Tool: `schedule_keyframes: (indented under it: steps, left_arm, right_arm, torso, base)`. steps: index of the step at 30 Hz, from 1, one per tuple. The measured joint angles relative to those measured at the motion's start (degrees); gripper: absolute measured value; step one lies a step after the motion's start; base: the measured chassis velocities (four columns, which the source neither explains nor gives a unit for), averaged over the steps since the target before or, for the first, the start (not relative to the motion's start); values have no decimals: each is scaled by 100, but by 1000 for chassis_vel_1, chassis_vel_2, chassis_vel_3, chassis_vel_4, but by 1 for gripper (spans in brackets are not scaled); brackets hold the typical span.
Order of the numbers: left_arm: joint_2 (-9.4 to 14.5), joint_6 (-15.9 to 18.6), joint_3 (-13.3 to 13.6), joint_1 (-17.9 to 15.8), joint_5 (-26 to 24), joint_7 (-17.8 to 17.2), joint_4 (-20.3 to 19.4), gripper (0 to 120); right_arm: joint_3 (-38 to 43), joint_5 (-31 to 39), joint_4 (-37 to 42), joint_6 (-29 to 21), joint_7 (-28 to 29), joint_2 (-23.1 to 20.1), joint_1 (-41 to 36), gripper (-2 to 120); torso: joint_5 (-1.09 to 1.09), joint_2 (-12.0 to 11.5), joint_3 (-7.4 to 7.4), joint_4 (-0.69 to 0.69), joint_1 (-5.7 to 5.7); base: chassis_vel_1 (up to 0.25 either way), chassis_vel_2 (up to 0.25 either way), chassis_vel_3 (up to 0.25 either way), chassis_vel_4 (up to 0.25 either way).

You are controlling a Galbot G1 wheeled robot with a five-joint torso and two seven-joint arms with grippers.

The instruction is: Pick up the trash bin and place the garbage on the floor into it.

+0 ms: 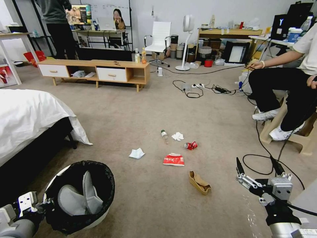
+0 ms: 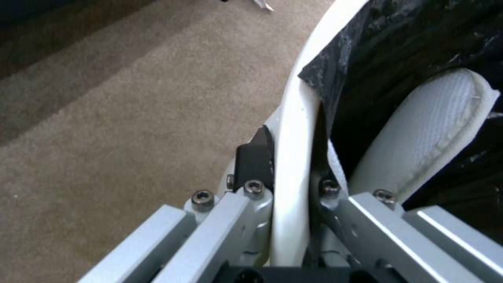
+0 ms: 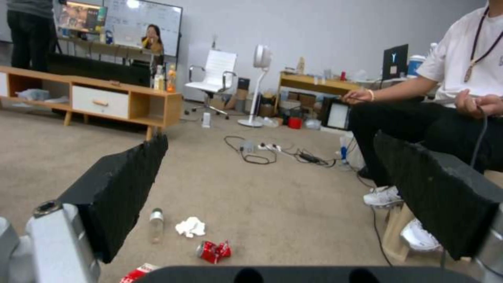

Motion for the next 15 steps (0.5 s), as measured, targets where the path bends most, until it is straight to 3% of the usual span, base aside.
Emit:
schedule_keyframes:
  steps: [15]
  left_arm:
    - [-50,0,-43,10,10,2,-5,2]
  right_arm:
    - [33,-2,-48,86,-81,-3,-17,100]
  torso:
    - [0,0,0,2,0]
  base:
    - [0,0,0,0]
